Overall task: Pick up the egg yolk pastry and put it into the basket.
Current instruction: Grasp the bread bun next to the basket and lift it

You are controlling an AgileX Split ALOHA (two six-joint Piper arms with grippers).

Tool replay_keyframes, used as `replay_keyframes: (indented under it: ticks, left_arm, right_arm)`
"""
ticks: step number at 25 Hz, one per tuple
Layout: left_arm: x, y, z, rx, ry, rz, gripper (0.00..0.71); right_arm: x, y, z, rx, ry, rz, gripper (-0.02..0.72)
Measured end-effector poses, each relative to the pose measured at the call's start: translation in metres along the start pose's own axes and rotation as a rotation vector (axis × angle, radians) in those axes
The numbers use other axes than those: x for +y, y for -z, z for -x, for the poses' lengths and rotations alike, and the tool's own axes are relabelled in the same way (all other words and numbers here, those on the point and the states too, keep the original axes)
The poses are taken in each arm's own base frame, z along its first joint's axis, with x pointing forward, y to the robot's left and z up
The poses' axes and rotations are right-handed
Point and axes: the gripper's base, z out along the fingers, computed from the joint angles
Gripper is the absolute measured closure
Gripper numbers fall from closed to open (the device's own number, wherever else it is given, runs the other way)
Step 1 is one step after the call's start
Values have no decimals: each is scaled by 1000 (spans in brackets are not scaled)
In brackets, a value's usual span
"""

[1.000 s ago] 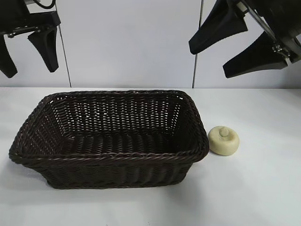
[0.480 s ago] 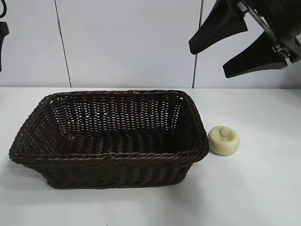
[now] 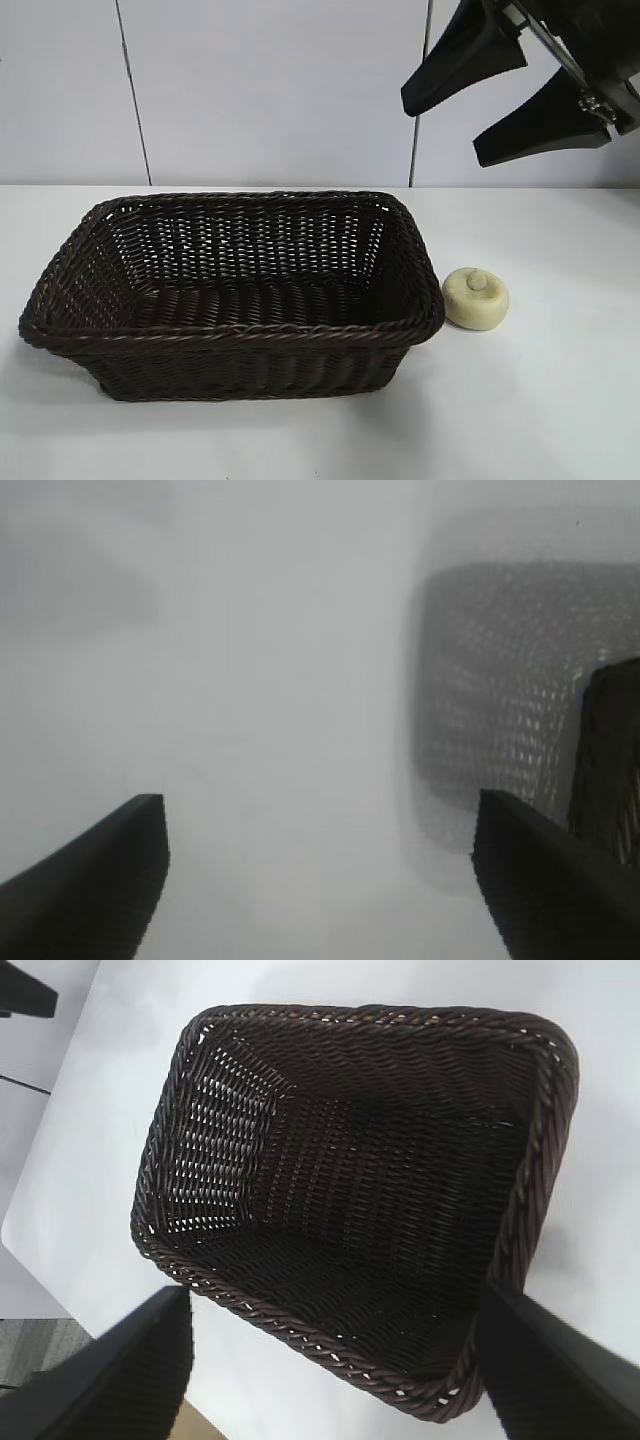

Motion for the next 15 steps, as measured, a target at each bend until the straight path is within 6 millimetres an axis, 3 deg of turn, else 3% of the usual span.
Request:
replay_keyframes:
  ticks: [5, 9, 15]
  left_arm:
    - [-1, 33, -60, -81, 1, 2, 106]
    - [-2, 46, -109, -145, 3, 3, 106]
    - [-4, 38, -174, -231, 6, 1, 106]
  right_arm:
    - [0, 0, 0, 0, 0, 0, 143]
    - [0, 0, 0, 0, 0, 0, 143]
    - [0, 0, -1, 6, 0, 4, 143]
